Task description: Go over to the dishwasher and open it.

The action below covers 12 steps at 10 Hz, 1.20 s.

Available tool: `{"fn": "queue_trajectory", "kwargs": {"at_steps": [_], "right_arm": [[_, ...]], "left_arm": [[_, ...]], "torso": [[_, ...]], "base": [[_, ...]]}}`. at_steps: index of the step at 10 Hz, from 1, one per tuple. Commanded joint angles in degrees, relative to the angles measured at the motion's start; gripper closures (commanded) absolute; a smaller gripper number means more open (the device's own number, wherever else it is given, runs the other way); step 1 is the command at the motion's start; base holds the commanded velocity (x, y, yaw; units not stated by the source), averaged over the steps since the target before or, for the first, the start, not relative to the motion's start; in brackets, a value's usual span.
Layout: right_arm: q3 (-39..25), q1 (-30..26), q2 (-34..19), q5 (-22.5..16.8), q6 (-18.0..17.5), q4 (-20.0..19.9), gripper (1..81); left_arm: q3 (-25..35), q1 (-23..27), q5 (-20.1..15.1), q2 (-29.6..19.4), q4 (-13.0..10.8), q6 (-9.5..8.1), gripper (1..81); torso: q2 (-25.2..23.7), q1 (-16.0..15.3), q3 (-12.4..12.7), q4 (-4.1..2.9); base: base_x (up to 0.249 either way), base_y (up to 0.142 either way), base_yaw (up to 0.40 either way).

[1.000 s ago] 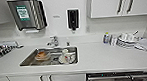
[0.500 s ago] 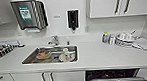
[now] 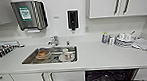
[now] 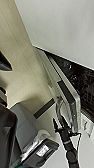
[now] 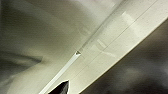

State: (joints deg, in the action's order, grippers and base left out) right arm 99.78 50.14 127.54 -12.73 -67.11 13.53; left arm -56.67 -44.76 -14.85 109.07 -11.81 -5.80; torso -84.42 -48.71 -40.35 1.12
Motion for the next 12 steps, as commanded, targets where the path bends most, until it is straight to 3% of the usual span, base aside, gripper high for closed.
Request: {"fn": "queue_trajectory", "kwargs": {"at_steps": [1, 4, 9, 12], "right_arm": [[3.0, 0.3, 3.0, -5.5, 2.7, 3.2, 1.0], [4.4, 1.9, 4.3, -4.4, 2.7, 3.2, 1.0], [7.1, 6.0, 6.4, 1.0, 2.9, 3.1, 1.0], [7.6, 6.2, 6.5, 1.0, 3.0, 3.2, 1.0]], "left_arm": [[1.7, 5.5, -1.0, -1.7, -0.1, 0.44, 1.0], [1.7, 5.4, -1.1, -1.0, -0.1, 0.44, 1.0], [1.2, 5.3, -2.6, 0.6, -0.1, 0.44, 1.0], [1.1, 5.3, -2.7, 1.5, -0.1, 0.35, 1.0]], "torso": [[0.0, 0.0, 0.0, 0.00], [0.0, 0.1, 0.0, 0.05], [0.0, 0.1, 0.0, 0.11], [0.0, 0.2, 0.0, 0.11]], "base": [[0.000, 0.000, 0.000], [0.000, 0.000, 0.000], [-0.016, 0.000, 0.000], [-0.087, 0.000, 0.000]]}}
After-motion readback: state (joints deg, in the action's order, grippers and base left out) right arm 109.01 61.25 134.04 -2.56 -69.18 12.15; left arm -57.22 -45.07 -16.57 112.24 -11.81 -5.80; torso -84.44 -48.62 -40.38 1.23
